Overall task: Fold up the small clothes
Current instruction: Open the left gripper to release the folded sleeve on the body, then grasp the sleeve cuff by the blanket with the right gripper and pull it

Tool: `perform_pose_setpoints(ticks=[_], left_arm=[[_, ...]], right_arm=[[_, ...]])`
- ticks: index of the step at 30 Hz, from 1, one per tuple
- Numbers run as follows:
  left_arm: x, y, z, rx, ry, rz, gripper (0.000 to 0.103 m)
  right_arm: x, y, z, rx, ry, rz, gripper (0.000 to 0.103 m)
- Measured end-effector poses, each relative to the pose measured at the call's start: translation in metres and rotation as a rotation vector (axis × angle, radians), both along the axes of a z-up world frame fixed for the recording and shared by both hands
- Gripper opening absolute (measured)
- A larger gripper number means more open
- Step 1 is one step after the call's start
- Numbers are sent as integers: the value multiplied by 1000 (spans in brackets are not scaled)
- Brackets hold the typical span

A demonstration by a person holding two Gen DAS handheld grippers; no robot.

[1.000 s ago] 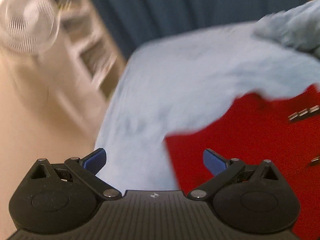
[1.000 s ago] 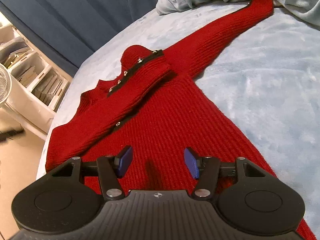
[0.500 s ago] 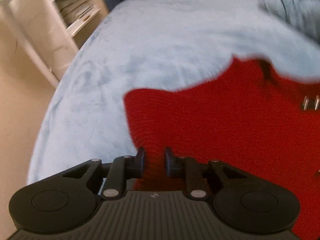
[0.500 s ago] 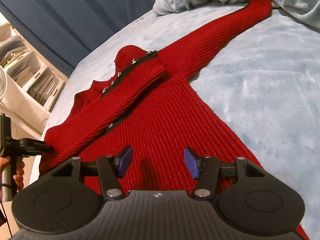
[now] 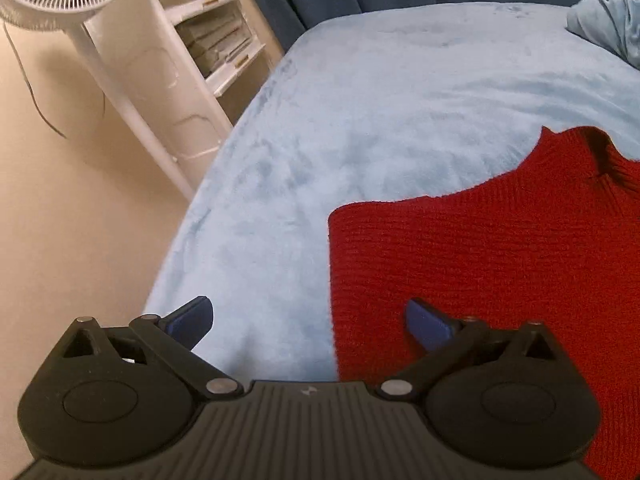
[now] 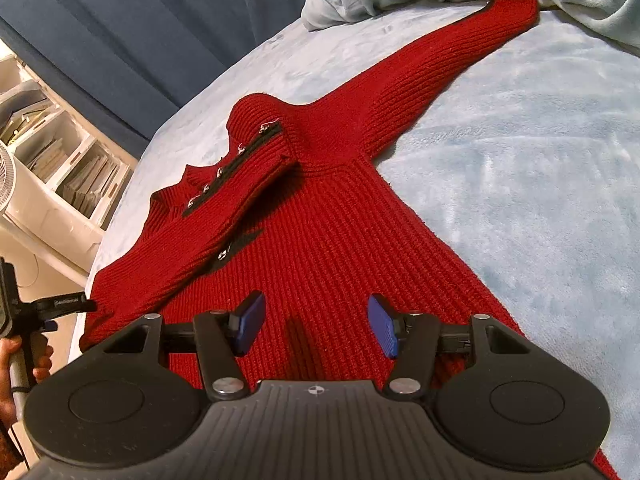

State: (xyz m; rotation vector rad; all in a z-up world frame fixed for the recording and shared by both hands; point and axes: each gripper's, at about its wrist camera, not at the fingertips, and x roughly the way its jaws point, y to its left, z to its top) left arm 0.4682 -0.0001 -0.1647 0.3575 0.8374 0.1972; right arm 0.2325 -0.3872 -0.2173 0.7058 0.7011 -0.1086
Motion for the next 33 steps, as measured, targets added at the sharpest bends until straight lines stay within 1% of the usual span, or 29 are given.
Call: perform_pose_setpoints(ticks=[3, 5, 8, 9, 11, 13, 15, 16, 17, 19, 21, 24, 26, 29, 31, 33], left_arm=[[-12, -9, 5, 15, -16, -45, 103], [-13, -16, -1, 23, 6, -71, 103], [-3, -29, -33, 124, 116, -63, 103], [-3, -31, -38, 141, 112, -62, 103], [-4, -35, -34, 156, 100, -57, 103], [-10, -33, -21, 128, 73, -47, 103], [-19, -27, -3, 82, 36, -29, 103], [-26, -22, 7, 47, 22, -14, 103], [-35, -17, 16, 14, 7, 3, 103], [-56, -12, 32, -21, -12, 28, 103], [-80, -8, 42, -28, -19, 44, 103], [-112, -6, 50, -5, -31, 62, 103], [-129, -5, 52, -11, -27, 68, 103], [-141, -4, 50, -35, 11, 76, 103], [-146, -4, 51, -62, 32, 79, 103], [-149, -5, 51, -70, 34, 77, 103]], right_arm=[[-2, -1, 2, -3, -12, -18, 59], [-2, -2, 2, -8, -11, -23, 59], [-2, -3, 1, -13, 1, -24, 59], [-2, -3, 1, -15, 3, -23, 59], [-2, -5, 1, -14, -1, -30, 59], [-3, -7, 4, -10, -13, -45, 59], [-6, -12, 7, -13, -34, -72, 59], [-8, -14, 9, -15, -42, -86, 59], [-9, -16, 10, -17, -45, -101, 59], [-11, -22, 10, -21, -41, -137, 59], [-13, -25, 11, -31, -31, -169, 59], [-15, -28, 12, -66, -16, -203, 60], [-16, -31, 14, -80, -13, -224, 61], [-19, -39, 20, -100, -4, -263, 67], [-23, -52, 26, -74, -11, -303, 70], [-23, -69, 29, -47, -16, -340, 74]])
